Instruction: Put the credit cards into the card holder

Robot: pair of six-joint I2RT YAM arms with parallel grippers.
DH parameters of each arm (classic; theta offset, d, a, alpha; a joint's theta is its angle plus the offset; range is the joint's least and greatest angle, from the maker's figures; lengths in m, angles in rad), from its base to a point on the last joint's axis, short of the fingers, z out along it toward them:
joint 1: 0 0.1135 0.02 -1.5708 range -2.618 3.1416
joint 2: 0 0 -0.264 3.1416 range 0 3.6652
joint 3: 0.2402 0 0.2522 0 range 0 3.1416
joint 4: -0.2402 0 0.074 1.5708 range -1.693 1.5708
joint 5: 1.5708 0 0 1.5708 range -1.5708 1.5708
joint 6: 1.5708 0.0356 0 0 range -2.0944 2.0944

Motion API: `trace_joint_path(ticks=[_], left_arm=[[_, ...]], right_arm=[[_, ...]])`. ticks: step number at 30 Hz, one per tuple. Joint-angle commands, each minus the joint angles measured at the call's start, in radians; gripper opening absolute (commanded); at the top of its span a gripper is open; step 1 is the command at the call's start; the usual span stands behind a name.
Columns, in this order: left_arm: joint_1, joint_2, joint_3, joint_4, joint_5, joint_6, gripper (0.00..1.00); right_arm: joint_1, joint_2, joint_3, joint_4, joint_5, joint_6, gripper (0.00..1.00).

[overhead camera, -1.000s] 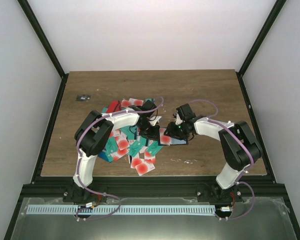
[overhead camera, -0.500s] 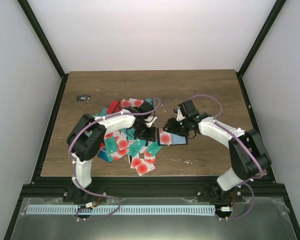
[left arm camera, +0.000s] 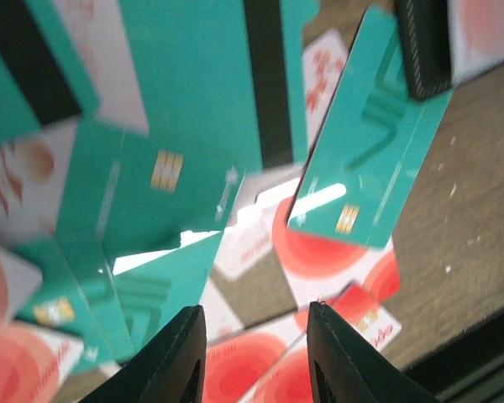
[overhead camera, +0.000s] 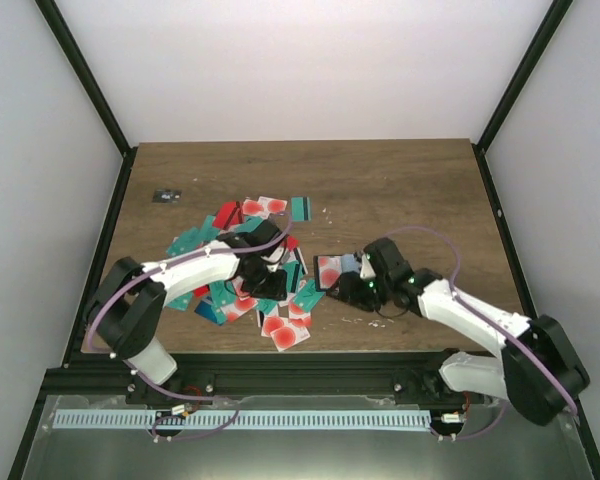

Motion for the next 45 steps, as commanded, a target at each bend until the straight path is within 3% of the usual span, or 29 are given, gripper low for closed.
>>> trace_joint_path(ticks=[1,11,20,30,45], left_arm=[[-0.015,-0.082,-0.104,0.01,0.028,-0.091,0.36],[-0.037,-0.141,-0.251,0.07,0.119,-0.084,0.37],[-0.049,-0.102,-0.309,0.152,0.145,-0.037,0.37],[-0.068,-0.075,-0.346,0.154,0.066,-0.077,0.35],[-0.116,-0.083,-0.375,0.165,0.094,-0.099,0.34]], right_arm=[[0.125,-0.11,-0.109,0.06,0.021,0.271,0.54],[0.498,-0.227,-0.245,0.095,0.277,0.713,0.54],[0.737,-0.057,-0.207,0.182,0.395,0.991,0.55],[0.768,0.185,-0.118,0.326,0.411,1.043,0.56],[0.781,0.24,-0.118,0.412,0.516,1.125,0.55]])
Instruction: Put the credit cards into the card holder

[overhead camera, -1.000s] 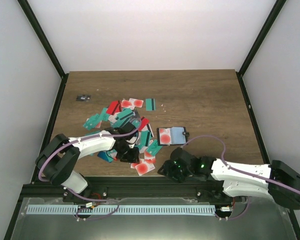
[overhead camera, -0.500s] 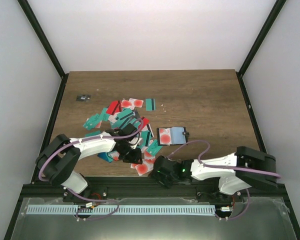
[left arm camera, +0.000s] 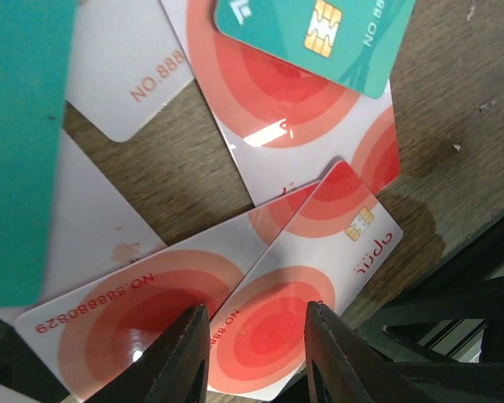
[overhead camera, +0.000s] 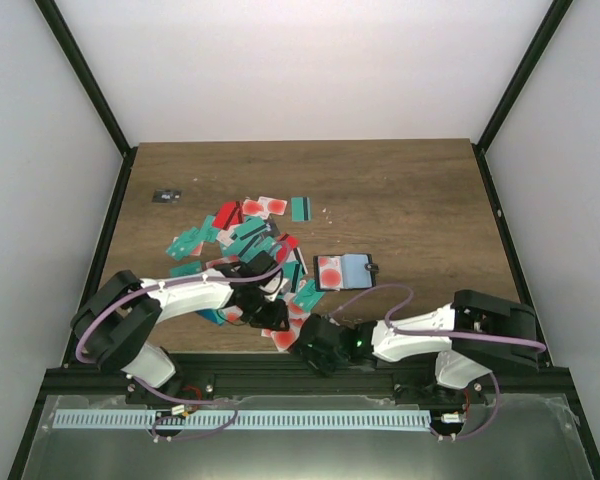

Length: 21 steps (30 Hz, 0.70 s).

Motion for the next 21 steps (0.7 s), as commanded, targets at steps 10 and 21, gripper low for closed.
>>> trace_joint_path(ticks=[10,21], left_arm=[[-0.048,0.022,-0.084,-0.028,-0.015,-0.037,0.34],[-0.076,0.024,-0.104,0.019,0.045,-0.04,0.33]], right_arm=[[0.042,-0.03,-0.019,0.061,0.166,0.061,0.55],[0.042,0.025,-0.037,0.106,0.142,0.084,0.54]])
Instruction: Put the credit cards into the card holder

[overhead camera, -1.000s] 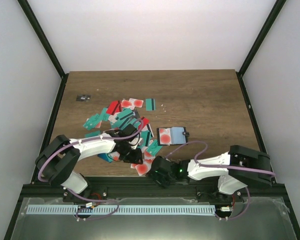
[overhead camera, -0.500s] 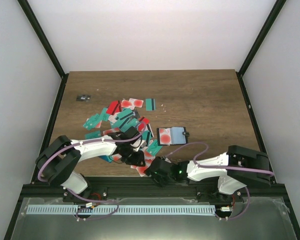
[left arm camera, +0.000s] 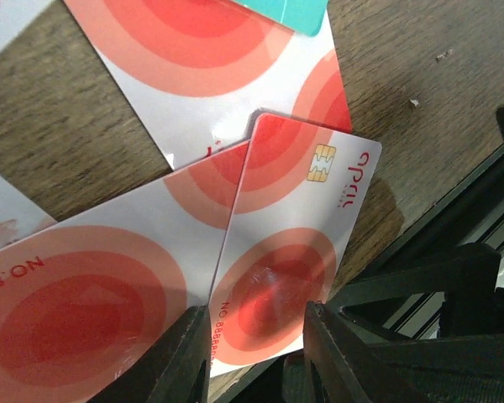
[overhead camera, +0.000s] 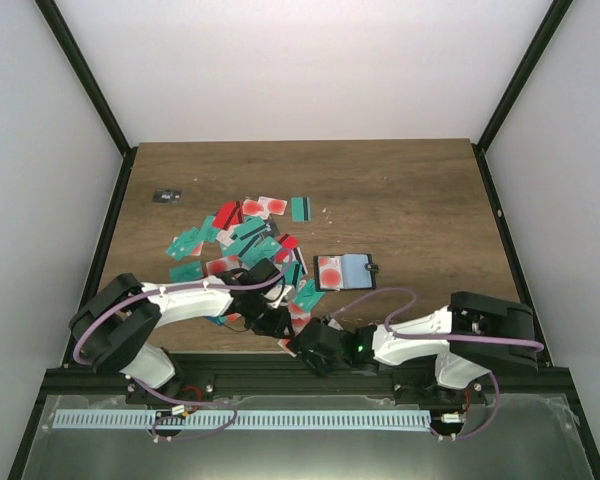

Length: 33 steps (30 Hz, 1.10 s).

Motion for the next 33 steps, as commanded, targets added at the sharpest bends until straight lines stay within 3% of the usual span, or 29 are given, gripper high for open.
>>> trace_joint_path(ticks=[1,24,33], left_arm=[[-0.027,0.039,-0.052,-0.061,-0.027,-0.01,0.33],[-0.048,0.062,-0.063,-0.032,0.011,0.006,0.31],[-0.05,0.031,-0.046,-0.055,0.017,0.001,0.31]], right_arm=[[0.006,0.02,-0.011,0.017,0.032,0.022,0.54],[0.007,-0.002,-0.042,0.015,0.05,0.021,0.23],[0.006,-0.025,0.004,-0.071,0.002,-0.014,0.09]])
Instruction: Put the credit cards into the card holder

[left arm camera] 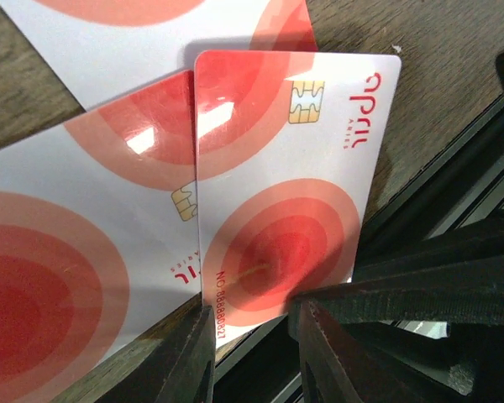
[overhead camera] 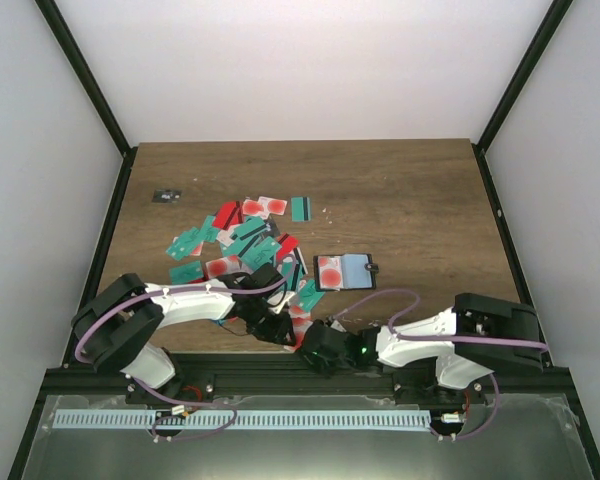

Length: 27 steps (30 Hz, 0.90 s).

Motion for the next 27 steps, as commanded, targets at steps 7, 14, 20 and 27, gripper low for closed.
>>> trace_joint_path(ticks=[7,14,20,27], left_arm=[[-0.017,-0.09,0.025,-0.157,-0.076,-0.028,0.33],[-0.012,-0.182,0.12,-0.257,-0.145,-0.046,0.36],[0.022,-0.237,0.293,-0.386,-0.255,-0.018,0.42],[0.11,-0.241,0.475,-0.422,-0.258,0.021,0.49]], right_arm=[[0.005,-0.048,0.047,-0.154,-0.089,-0.07,0.01],[0.004,-0.195,0.075,-0.317,-0.088,-0.133,0.01],[-0.052,-0.403,0.083,-0.406,-0.043,-0.287,0.01],[-0.366,-0.572,0.211,-0.556,-0.211,-0.701,0.01]])
